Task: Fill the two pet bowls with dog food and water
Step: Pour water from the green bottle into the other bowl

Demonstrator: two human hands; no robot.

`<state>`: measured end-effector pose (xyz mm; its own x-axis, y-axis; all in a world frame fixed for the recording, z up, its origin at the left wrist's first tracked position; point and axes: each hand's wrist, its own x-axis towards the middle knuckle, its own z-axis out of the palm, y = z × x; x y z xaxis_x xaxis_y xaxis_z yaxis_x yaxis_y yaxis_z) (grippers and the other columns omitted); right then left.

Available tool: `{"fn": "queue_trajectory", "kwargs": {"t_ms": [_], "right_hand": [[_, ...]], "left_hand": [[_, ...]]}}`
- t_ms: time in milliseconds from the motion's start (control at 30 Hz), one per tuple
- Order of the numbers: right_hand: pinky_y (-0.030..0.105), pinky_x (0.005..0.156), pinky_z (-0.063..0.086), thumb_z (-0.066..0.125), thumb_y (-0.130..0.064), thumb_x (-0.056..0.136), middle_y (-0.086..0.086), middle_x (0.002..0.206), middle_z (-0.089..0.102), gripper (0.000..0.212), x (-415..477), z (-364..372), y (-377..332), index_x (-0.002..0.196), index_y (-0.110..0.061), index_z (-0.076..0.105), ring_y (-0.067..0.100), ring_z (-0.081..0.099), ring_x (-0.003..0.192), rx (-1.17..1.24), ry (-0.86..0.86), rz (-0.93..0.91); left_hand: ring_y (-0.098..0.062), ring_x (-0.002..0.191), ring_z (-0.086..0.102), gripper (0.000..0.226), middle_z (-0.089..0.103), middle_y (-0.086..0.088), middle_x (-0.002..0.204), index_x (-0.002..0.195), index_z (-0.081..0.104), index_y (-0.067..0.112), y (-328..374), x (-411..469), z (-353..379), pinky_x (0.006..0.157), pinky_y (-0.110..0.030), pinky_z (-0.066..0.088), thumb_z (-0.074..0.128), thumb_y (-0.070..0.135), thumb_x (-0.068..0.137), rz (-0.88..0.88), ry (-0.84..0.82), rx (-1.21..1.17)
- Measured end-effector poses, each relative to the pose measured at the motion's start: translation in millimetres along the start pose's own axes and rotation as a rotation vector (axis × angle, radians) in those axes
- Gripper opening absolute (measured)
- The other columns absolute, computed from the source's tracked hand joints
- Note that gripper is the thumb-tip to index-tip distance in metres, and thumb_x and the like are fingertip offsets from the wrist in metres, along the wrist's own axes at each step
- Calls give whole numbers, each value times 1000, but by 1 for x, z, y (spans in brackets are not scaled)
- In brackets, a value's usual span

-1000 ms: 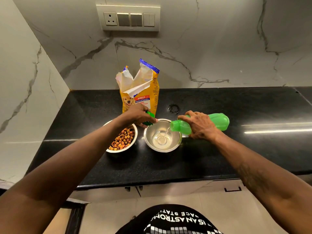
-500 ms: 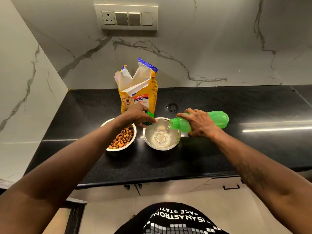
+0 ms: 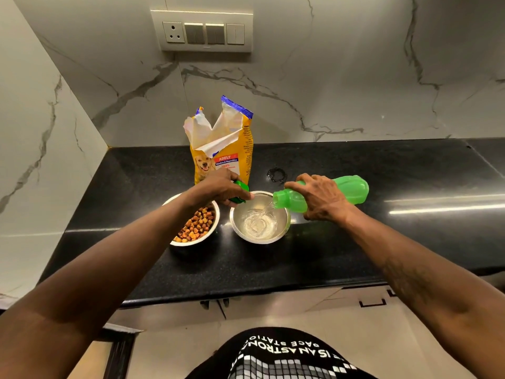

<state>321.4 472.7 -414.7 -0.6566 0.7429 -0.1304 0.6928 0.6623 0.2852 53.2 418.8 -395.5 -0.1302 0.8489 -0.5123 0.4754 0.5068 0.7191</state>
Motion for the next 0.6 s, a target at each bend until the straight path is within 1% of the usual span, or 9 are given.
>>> {"fn": "queue_trajectory", "kwargs": {"t_ms": [167,267,333,433,500,600], "right_hand": [[44,92,55,84,-38,69,9,136,52,98,0,-3,0,151,-37,31,32,62,108,-1,8,1],[43,91,55,84,-38,70,9,136,52,97,0,-4,-1,151,-37,31,31,62,107,-6,11,0],[42,89,56,84,-38,69,9,135,53,97,0,-4,-1,150,-37,30,31,63,106,-13,11,-1],[42,88,56,85,-38,68,8,133,53,98,1,-4,1,150,-38,31,30,63,104,-21,10,1],[42,87,56,85,-37,67,8,133,54,98,1,-3,2,149,-38,31,30,63,104,-26,10,4],[43,88,56,86,-38,67,9,132,53,99,1,-4,2,149,-38,30,31,63,104,-28,13,6]], "left_hand": [[-24,98,71,59,66,-11,118,126,67,10,-2,2,-1,83,-43,65,91,24,74,8,12,22],[-22,93,70,59,65,-9,114,127,67,11,-1,2,0,82,-42,65,91,24,75,7,13,24],[-20,91,69,60,64,-6,110,128,66,11,-1,1,1,76,-38,66,91,24,75,12,9,26],[-19,91,69,62,64,-6,111,128,66,11,-2,2,1,67,-32,66,91,25,74,23,6,25],[-19,91,69,62,64,-6,111,127,66,12,-2,4,0,67,-32,66,92,26,73,27,8,28],[-19,90,70,56,64,-6,109,122,66,12,-3,6,1,73,-35,66,91,26,74,29,5,34]]}}
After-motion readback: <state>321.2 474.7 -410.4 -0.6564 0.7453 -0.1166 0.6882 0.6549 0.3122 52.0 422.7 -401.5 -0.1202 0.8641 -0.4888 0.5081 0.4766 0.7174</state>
